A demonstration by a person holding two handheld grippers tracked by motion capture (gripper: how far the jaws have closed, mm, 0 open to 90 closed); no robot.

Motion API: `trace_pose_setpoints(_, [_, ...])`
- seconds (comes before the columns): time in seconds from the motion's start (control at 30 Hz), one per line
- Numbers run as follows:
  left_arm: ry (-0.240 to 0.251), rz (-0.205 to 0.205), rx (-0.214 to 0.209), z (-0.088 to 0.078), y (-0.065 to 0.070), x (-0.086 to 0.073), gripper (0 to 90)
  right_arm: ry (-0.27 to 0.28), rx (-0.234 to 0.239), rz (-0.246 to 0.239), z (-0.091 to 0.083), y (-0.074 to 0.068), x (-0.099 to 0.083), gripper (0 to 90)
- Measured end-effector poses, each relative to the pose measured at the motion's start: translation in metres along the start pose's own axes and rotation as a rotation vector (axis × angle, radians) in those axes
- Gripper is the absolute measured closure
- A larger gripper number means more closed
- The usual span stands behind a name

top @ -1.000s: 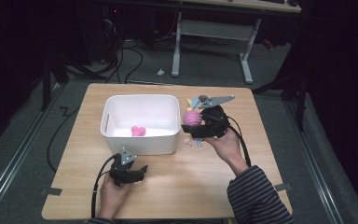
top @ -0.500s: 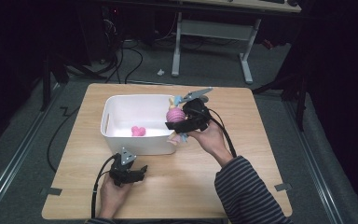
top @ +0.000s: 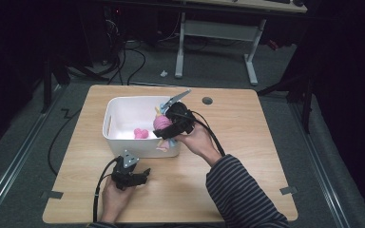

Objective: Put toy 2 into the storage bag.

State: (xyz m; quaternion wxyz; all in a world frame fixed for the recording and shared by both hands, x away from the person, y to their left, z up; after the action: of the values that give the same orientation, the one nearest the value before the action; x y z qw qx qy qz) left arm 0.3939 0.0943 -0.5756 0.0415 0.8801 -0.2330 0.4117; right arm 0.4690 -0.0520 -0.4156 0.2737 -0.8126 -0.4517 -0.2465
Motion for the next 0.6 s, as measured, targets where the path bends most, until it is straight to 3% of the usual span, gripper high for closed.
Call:
trace_pose_setpoints(0.3, [-0.001,0.001,0.000,0.000,0.000,0.000,27.2,-0.029,0.018,0.015,0.012,0.002,0.000,31.6])
trace_pose_setpoints(0.6, [0.000,0.000,0.001,0.000,0.000,0.000,27.2,0.009,0.046,0.029,0.005,0.002,0.001,27.2])
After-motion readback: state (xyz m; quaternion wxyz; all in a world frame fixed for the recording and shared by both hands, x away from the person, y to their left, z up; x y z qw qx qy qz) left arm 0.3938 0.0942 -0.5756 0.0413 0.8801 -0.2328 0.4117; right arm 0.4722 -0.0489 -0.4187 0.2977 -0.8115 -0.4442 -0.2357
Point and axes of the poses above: each handheld gripper's, and its own axes: z roughly forward along the jaws, x roughly out of its top, y roughly to its right, the point moved 6 cm from there along z, roughly forward along the jaws, and after that the axes turned 12 degrees about x, right-handed, at the moved point
